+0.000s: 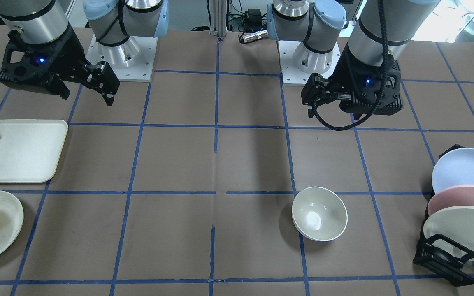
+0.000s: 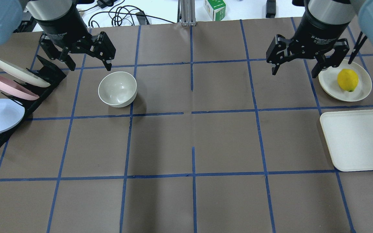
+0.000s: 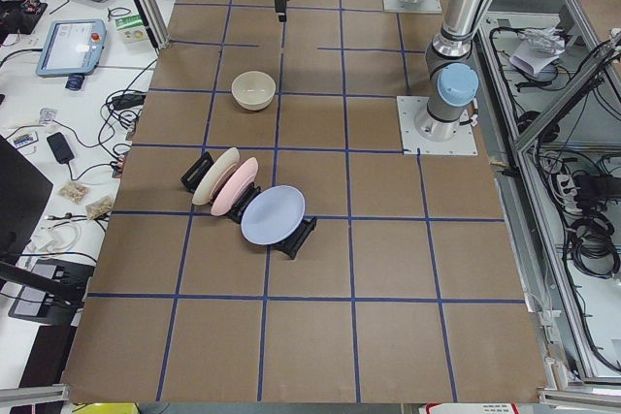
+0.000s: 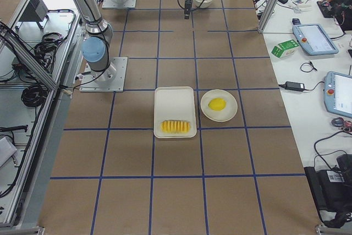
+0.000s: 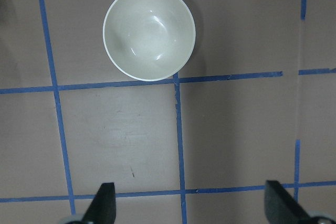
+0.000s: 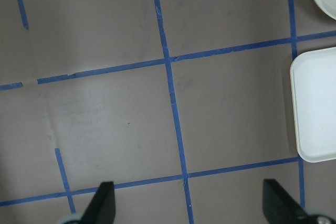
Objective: Place bowl and put lemon in it
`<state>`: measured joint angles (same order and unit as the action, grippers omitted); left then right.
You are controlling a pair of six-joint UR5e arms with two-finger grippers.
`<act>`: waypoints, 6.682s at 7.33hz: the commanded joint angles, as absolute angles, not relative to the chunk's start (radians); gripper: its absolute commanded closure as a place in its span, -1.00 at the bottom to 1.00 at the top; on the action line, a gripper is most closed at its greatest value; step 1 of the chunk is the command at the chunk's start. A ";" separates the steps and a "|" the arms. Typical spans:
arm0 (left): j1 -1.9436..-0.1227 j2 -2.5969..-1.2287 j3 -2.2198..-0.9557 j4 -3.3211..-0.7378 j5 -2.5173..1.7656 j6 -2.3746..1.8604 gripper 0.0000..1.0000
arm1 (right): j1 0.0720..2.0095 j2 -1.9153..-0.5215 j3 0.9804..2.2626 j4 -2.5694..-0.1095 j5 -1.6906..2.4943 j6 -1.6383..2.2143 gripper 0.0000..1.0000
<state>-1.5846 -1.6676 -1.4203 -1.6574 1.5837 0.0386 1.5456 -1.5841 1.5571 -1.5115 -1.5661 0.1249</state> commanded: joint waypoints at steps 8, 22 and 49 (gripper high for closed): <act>-1.385 -2.096 -1.456 -1.162 1.572 0.265 -1.00 | 1.389 -1.508 1.579 -1.609 -1.559 -0.067 -1.00; -1.405 -2.070 -1.612 -1.031 1.482 0.223 1.00 | 1.059 -1.057 1.548 -2.157 -1.630 -0.517 -1.00; -1.586 -1.666 -1.506 -1.580 1.549 0.040 -1.00 | 1.856 -1.152 1.381 -1.799 -1.529 0.449 1.00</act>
